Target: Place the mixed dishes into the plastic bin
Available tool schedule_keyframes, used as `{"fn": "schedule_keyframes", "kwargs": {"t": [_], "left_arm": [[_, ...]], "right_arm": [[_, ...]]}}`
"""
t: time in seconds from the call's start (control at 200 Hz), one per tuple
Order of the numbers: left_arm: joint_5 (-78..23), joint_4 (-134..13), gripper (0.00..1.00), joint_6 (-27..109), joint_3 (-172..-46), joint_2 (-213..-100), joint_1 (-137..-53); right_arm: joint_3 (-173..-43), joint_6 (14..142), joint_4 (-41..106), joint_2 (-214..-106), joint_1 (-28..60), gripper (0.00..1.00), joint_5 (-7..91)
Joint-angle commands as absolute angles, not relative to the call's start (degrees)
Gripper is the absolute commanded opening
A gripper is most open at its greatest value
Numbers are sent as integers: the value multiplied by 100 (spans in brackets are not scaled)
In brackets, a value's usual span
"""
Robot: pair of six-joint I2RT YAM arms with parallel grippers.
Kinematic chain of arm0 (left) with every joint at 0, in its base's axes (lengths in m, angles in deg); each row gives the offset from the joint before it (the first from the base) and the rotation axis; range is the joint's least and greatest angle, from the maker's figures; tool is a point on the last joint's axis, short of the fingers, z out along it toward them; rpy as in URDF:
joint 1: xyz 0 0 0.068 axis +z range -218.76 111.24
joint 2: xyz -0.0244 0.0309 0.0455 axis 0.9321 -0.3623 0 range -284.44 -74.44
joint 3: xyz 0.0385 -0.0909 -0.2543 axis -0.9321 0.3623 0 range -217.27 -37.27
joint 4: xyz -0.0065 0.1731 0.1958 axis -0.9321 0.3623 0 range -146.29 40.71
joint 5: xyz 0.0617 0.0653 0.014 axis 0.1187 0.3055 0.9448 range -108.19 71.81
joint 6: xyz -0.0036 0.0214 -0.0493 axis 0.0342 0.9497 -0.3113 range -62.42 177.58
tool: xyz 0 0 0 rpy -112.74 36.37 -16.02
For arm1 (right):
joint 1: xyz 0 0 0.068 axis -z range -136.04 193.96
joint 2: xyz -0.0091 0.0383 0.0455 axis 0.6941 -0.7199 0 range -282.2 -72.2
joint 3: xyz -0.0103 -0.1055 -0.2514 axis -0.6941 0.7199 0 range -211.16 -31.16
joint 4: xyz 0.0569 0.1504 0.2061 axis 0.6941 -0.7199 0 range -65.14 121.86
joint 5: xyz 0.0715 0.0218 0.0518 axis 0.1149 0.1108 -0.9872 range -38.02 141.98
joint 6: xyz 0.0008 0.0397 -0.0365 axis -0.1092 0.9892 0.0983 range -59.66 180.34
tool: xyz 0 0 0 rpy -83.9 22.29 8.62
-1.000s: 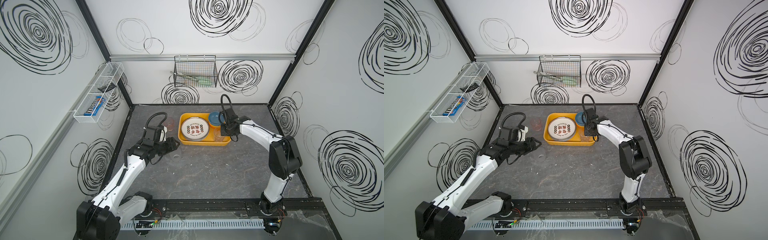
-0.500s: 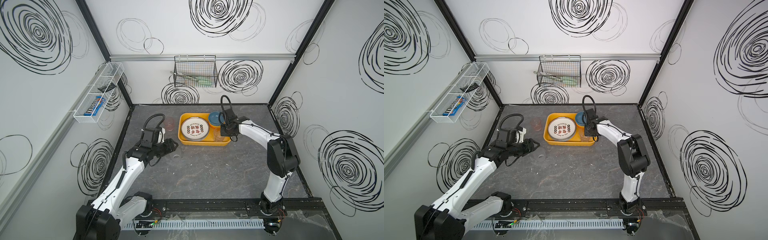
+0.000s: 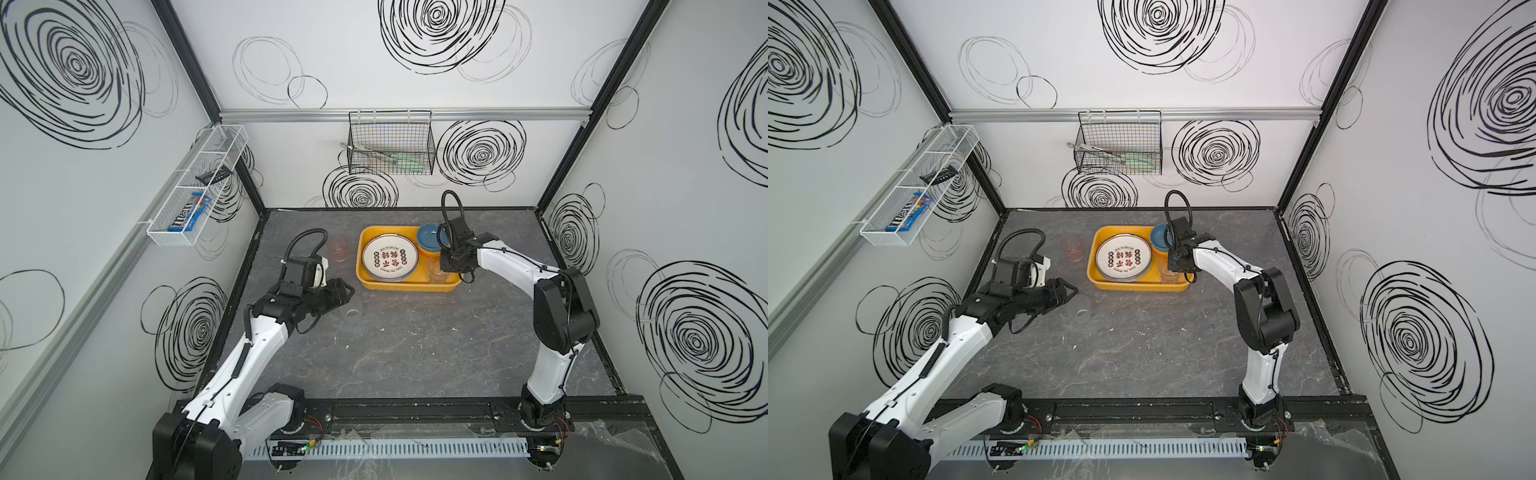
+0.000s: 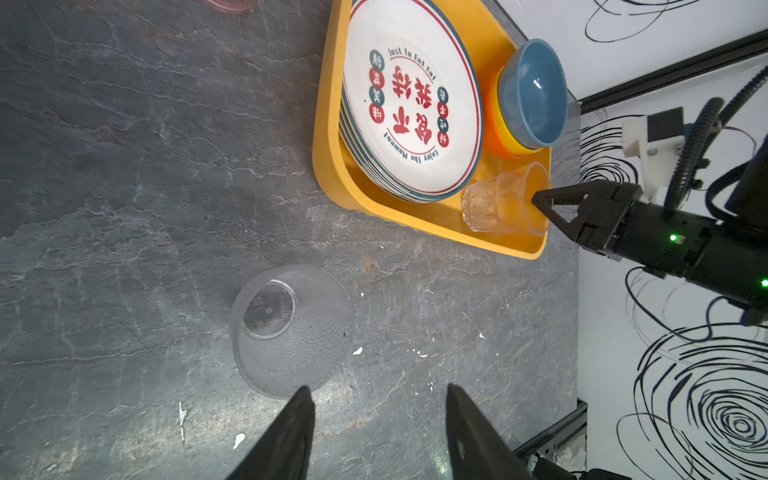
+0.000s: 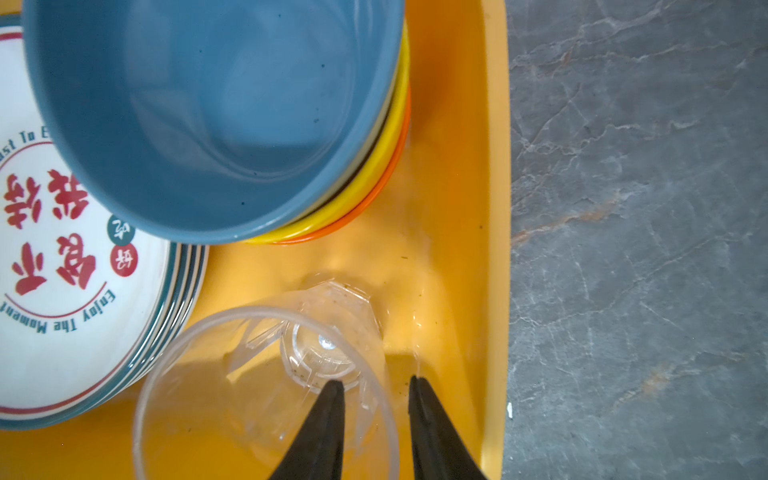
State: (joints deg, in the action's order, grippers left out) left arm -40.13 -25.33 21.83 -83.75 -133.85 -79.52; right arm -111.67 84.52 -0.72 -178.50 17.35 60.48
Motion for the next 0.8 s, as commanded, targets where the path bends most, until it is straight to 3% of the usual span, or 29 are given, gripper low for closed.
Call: {"fn": "schedule_keyframes", "kwargs": {"t": [0.0,0.31,0.795], "left_arm": [[-3908,-2423,55,2334,-8285,-13265,-7860],[-3454,-2355,56,2365,-8011,-13281,-7812],[-3036,-2872,52,2164,-7410,-13599,-7832]], "right_arm": [[-11259,8495,-253,-17462,1742,34,6094],[-11157,8496,-389,-16705,1698,38,5735],[-9534,7858,1506,-15305,796,43,2838]]}}
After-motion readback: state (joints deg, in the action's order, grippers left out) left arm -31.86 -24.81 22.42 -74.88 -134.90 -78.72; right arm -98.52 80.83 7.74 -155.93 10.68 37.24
